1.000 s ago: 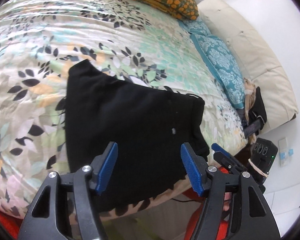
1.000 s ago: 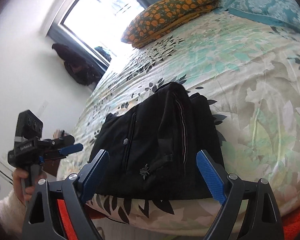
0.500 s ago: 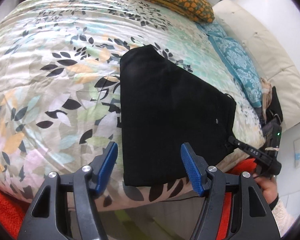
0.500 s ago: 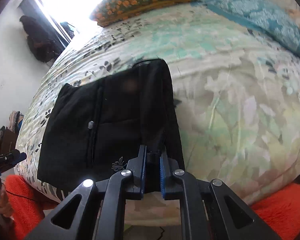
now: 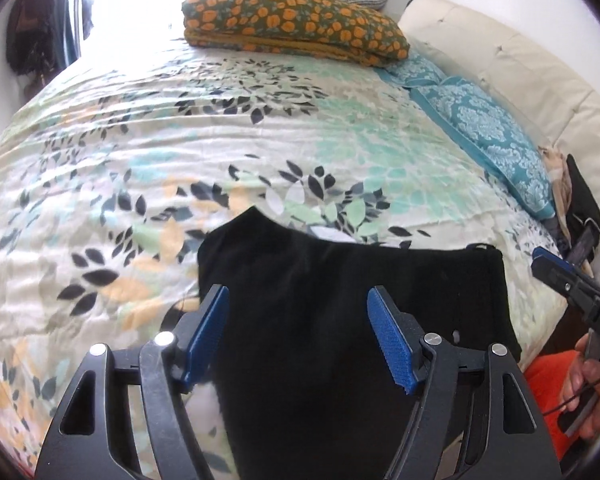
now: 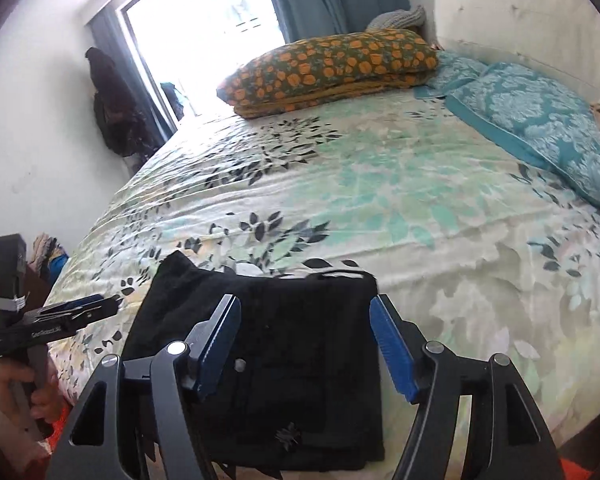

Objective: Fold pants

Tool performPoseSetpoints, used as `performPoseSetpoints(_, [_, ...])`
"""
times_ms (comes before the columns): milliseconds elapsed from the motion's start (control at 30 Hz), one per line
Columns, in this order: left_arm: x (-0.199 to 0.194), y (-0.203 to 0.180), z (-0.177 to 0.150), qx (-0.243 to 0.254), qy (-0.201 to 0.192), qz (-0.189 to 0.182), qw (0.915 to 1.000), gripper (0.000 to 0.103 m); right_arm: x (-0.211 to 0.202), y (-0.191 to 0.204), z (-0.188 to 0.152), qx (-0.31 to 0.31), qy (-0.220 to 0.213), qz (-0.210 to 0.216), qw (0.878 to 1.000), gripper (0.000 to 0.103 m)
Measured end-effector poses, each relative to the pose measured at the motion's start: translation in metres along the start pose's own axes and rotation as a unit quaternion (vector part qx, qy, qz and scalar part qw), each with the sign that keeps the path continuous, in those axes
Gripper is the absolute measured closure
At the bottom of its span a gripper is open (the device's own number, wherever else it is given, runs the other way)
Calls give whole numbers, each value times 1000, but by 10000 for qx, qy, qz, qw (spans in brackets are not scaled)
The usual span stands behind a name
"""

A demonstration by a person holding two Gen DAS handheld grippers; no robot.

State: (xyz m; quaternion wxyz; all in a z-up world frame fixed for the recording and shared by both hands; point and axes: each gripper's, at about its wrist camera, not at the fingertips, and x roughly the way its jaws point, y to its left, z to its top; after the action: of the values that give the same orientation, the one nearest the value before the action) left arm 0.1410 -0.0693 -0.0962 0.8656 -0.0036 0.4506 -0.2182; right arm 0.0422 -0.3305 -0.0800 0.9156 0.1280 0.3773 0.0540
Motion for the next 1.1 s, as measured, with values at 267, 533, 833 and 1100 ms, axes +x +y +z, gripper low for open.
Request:
performPoseSetpoints(267, [117,39,10,-606,432,687,9949,30,93,-32,-45,-297,599,-355,9971,40])
performPoseSetpoints(533, [69,40,10,-770,98,369,9963,29,84,-36,-42,-160,466,-345,9982,35])
performPoseSetpoints(833, [-5,-18,-73,-71,688,-40,9976,23,-8,-12,-52,343,571,-162,9977,20])
performPoseSetpoints(1100, [-11,-33,-91,294,808,423,9954,23,-10,-5,-79,408,881,-339,9947,20])
